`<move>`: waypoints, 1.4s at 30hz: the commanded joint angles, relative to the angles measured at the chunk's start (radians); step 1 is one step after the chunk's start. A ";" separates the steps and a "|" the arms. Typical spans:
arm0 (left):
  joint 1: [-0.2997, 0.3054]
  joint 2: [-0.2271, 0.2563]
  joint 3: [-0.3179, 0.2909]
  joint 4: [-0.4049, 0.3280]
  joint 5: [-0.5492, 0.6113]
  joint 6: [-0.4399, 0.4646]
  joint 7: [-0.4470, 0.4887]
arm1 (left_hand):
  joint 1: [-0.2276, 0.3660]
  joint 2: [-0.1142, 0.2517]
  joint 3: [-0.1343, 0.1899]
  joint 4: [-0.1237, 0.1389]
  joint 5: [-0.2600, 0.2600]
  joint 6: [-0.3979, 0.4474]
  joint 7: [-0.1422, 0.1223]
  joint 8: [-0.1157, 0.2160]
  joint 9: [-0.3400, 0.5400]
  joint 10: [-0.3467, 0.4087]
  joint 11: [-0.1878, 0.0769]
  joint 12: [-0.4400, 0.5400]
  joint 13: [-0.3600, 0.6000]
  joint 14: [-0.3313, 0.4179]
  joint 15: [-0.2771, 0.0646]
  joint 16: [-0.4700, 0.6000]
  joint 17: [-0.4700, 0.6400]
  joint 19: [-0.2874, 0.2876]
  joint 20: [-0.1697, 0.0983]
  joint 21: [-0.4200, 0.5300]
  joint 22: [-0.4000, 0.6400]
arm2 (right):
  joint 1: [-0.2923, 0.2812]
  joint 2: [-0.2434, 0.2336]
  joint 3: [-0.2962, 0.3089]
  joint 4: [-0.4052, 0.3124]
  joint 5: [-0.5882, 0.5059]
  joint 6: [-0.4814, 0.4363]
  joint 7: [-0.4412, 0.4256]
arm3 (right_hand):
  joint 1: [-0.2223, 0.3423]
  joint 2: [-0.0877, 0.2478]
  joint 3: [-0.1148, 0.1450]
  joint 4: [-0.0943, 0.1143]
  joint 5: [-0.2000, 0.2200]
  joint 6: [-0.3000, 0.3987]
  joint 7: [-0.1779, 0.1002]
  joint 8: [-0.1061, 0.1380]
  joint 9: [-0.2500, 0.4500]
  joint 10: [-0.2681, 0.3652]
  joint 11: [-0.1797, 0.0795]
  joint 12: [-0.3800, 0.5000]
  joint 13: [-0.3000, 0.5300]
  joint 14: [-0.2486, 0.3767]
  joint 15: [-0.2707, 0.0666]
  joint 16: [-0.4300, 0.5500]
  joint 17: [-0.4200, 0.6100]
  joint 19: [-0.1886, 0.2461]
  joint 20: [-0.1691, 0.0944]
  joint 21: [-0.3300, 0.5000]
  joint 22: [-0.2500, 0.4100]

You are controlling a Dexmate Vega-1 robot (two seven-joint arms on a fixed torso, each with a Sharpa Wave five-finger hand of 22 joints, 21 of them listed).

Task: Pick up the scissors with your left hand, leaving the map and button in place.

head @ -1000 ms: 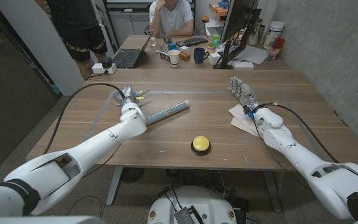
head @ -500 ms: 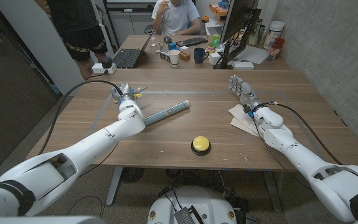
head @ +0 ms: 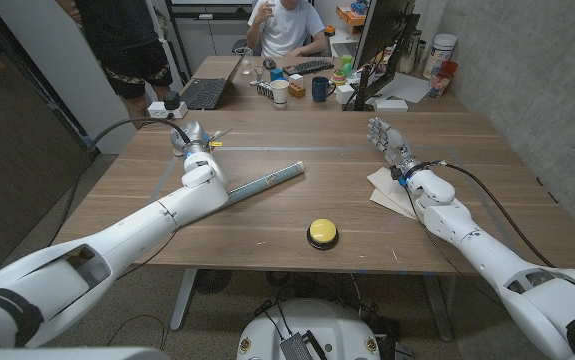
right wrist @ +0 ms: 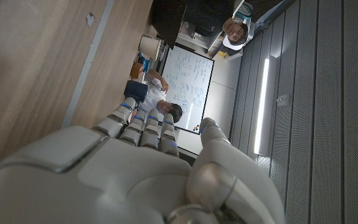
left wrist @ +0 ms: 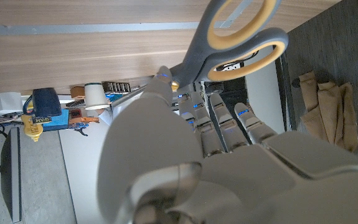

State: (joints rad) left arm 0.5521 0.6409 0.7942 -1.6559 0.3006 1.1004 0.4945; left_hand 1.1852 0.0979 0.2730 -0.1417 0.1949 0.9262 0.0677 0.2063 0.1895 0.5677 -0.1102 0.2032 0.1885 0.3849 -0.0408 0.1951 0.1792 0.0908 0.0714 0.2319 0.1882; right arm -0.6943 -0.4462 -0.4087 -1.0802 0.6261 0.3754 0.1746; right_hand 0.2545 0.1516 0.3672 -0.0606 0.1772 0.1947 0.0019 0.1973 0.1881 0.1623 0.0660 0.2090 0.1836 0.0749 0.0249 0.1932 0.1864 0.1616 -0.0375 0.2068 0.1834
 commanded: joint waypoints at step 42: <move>-0.104 0.180 -0.006 -0.359 0.122 0.191 -0.092 | 0.001 0.010 0.011 0.015 0.002 0.278 0.081 0.236 0.114 0.024 -0.015 0.000 0.003 0.013 -0.031 -0.001 0.005 0.008 -0.002 -0.004 0.004 | -0.104 -0.071 0.027 -0.234 -0.014 -0.041 -0.110 | 0.005 -0.005 -0.001 -0.005 0.003 0.004 0.001 -0.002 0.002 0.010 0.005 0.004 0.002 0.009 0.000 -0.001 0.002 0.001 -0.014 0.002 0.005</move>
State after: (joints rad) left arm 0.4762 0.7928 0.7832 -1.9500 0.4067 1.2539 0.4161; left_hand 1.1858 0.0994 0.2730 -0.1417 0.1933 0.9277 0.0663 0.2063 0.1895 0.5768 -0.1092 0.2032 0.1884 0.3877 -0.0437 0.1951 0.1791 0.0908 0.0714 0.2319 0.1881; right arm -0.7849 -0.5092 -0.3876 -1.2916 0.6094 0.3341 0.0713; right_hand 0.2545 0.1516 0.3673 -0.0606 0.1772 0.1948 0.0019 0.1973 0.1881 0.1661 0.0696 0.2090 0.1836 0.0750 0.0248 0.1933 0.1864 0.1616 -0.0375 0.2069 0.1834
